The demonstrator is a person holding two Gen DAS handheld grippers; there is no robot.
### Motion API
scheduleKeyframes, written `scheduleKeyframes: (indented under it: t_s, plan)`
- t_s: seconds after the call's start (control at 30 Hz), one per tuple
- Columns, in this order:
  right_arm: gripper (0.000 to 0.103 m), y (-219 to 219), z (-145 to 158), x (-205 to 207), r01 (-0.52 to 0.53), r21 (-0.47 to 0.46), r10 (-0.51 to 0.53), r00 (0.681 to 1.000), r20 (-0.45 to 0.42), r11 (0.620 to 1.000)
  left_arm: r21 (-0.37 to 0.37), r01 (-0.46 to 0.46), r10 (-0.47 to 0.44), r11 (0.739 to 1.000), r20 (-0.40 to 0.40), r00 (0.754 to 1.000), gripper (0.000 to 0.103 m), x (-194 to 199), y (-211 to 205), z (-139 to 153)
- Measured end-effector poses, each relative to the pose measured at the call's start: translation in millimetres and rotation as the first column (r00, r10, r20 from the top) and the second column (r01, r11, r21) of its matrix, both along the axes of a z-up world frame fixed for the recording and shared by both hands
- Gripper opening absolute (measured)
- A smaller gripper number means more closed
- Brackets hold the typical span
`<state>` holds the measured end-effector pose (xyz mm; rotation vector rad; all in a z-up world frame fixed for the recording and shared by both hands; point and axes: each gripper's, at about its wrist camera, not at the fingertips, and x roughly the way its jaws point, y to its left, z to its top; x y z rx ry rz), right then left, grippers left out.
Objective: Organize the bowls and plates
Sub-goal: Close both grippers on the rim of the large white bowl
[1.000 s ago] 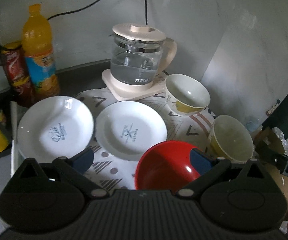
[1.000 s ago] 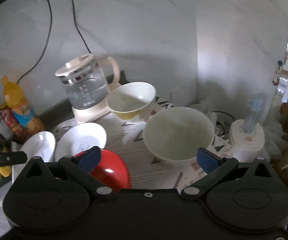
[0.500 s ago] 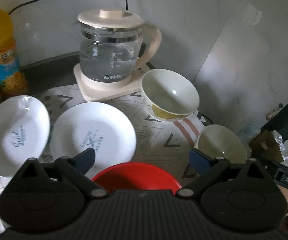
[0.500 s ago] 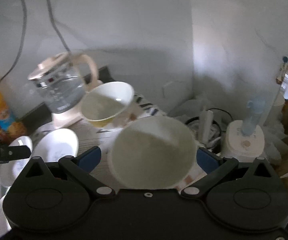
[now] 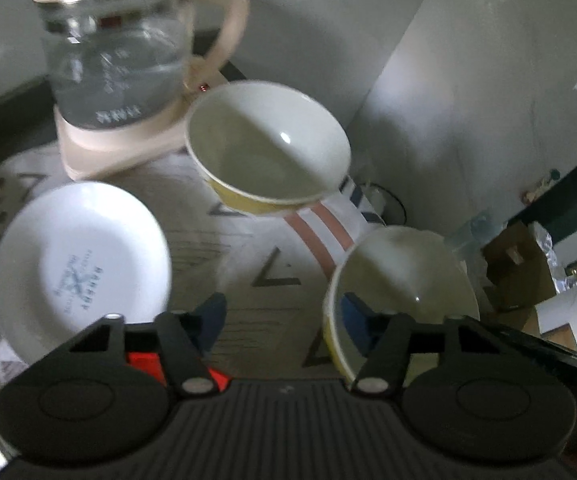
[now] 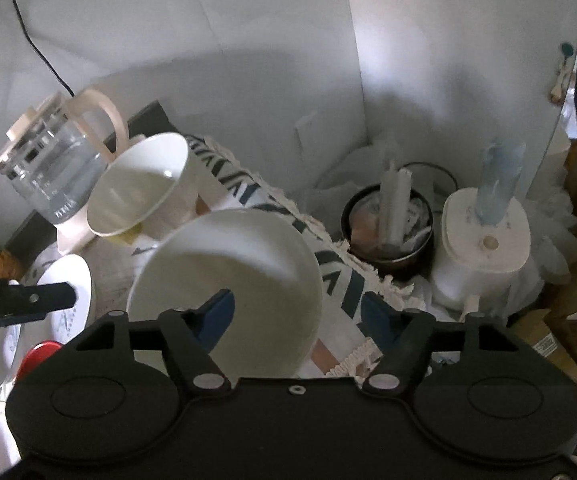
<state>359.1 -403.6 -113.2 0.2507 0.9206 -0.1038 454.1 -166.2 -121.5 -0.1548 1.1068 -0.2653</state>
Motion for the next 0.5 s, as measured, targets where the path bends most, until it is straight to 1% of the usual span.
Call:
scheduleKeyframes:
  t_s: [0.07, 0.13, 0.2, 0.23, 0.27, 0.3, 0.37, 0.47, 0.5]
  plan:
    - [0.069, -4, -7, 4, -0.003, 0.010, 0.003, 1.000, -0.019, 1.000, -0.005, -0.001, 0.001, 1.000, -0.028, 1.000, 0.050, 5, -7, -8]
    - [0.067, -9, -12, 7, 0.009, 0.053, -0.007, 0.999, -0.040, 0.999, -0.013, 0.006, -0.007, 1.000, -0.047, 0.999, 0.045, 9, -13, -14]
    - [0.059, -14, -16, 10, 0.007, 0.107, -0.001, 0.999, -0.048, 0.994, -0.014, 0.011, -0.012, 1.000, -0.062, 0.998, 0.042, 13, -19, -20]
    - [0.056, -14, -18, 12, -0.002, 0.117, 0.008, 0.998, -0.056, 0.993, -0.018, 0.015, -0.016, 1.000, -0.071, 0.997, 0.041, 15, -22, -23]
    - [0.050, -15, -21, 14, -0.007, 0.119, 0.015, 0.998, -0.067, 0.993, -0.023, 0.019, -0.021, 1.000, -0.081, 0.997, 0.040, 18, -25, -27]
    - [0.042, -16, -23, 16, -0.009, 0.123, 0.019, 0.997, -0.078, 0.992, -0.028, 0.021, -0.024, 0.999, -0.092, 0.995, 0.038, 20, -28, -30]
    - [0.033, -18, -29, 20, -0.007, 0.138, 0.022, 0.994, -0.105, 0.990, -0.028, 0.023, -0.026, 0.999, -0.105, 0.994, 0.032, 23, -33, -35]
    - [0.027, -18, -36, 23, -0.009, 0.136, 0.027, 0.991, -0.132, 0.991, -0.023, 0.019, -0.022, 1.000, -0.129, 0.991, 0.026, 27, -39, -43]
    - [0.025, -19, -39, 24, -0.012, 0.141, 0.032, 0.990, -0.138, 0.990, -0.012, 0.009, -0.011, 1.000, -0.156, 0.988, 0.024, 28, -41, -47]
